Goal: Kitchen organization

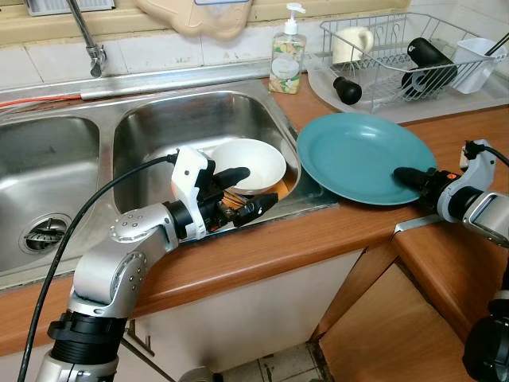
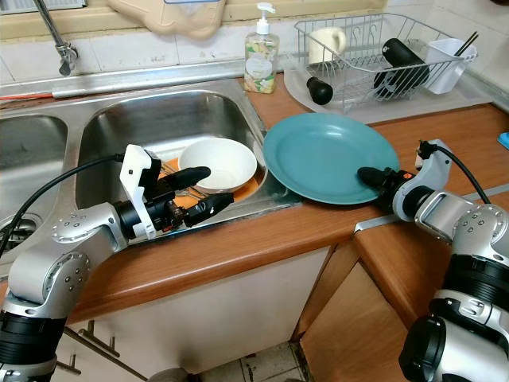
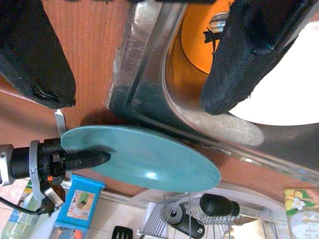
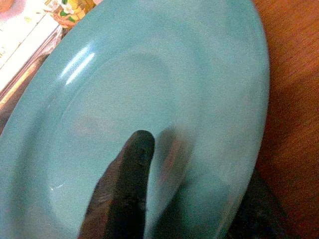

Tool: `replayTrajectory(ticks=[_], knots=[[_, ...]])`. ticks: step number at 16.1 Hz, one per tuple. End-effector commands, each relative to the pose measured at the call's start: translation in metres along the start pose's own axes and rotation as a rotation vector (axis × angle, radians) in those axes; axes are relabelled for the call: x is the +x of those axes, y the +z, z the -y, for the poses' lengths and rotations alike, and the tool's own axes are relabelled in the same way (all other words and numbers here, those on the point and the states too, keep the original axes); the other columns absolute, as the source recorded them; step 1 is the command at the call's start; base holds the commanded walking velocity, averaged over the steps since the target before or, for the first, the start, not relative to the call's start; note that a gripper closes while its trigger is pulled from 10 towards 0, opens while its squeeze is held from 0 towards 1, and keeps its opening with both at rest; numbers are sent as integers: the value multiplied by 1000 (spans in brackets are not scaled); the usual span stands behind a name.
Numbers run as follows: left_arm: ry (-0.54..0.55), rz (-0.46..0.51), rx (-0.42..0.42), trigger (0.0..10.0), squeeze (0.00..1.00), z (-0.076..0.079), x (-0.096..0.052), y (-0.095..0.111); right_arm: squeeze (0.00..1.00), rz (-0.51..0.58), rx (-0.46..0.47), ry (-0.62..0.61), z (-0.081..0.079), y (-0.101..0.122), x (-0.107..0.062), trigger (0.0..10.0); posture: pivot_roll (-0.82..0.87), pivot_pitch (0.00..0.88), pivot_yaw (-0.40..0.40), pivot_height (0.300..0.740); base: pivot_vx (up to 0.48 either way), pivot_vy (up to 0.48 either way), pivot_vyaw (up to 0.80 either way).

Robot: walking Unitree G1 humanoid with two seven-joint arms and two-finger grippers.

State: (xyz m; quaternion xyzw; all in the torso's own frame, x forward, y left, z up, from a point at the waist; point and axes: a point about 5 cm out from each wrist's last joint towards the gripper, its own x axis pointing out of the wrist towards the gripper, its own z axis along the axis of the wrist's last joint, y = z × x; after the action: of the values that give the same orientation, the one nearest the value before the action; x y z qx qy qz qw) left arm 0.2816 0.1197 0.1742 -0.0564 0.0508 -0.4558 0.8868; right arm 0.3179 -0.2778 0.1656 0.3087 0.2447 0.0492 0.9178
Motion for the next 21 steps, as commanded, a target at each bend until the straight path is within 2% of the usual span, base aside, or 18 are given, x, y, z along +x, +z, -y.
replayTrajectory(ticks=[1,8,11,14,15,16,18,19,21], knots=[[3,4,6,10000,0,0,-2,3,0,11,9,40,-10,4,1,0,-95,0,7,740,0,0,0],[45,17,9,10000,0,-6,-8,6,0,62,32,125,-31,18,-3,0,-82,0,6,740,0,0,0],[78,15,21,10000,0,-13,-16,9,0,106,24,187,-51,31,-8,0,-79,0,7,740,0,0,0],[163,15,99,10000,0,-23,-29,17,0,179,-46,276,-89,46,-5,0,-78,0,12,740,0,0,0],[185,19,115,10000,0,-26,-33,20,0,189,-83,282,-100,47,-1,0,-75,0,11,740,0,0,0],[192,22,119,10000,0,-26,-35,21,0,190,-105,280,-104,47,1,0,-75,0,11,740,0,0,0],[195,29,126,10000,0,-26,-47,29,0,178,-289,222,-133,31,26,0,-70,0,7,740,0,0,0],[184,23,123,10000,0,-25,-49,29,0,168,-293,214,-137,26,32,0,-58,0,0,740,0,0,0],[141,0,114,10000,0,-18,-52,28,0,133,-287,207,-157,6,58,0,-48,0,-5,740,0,0,0]])
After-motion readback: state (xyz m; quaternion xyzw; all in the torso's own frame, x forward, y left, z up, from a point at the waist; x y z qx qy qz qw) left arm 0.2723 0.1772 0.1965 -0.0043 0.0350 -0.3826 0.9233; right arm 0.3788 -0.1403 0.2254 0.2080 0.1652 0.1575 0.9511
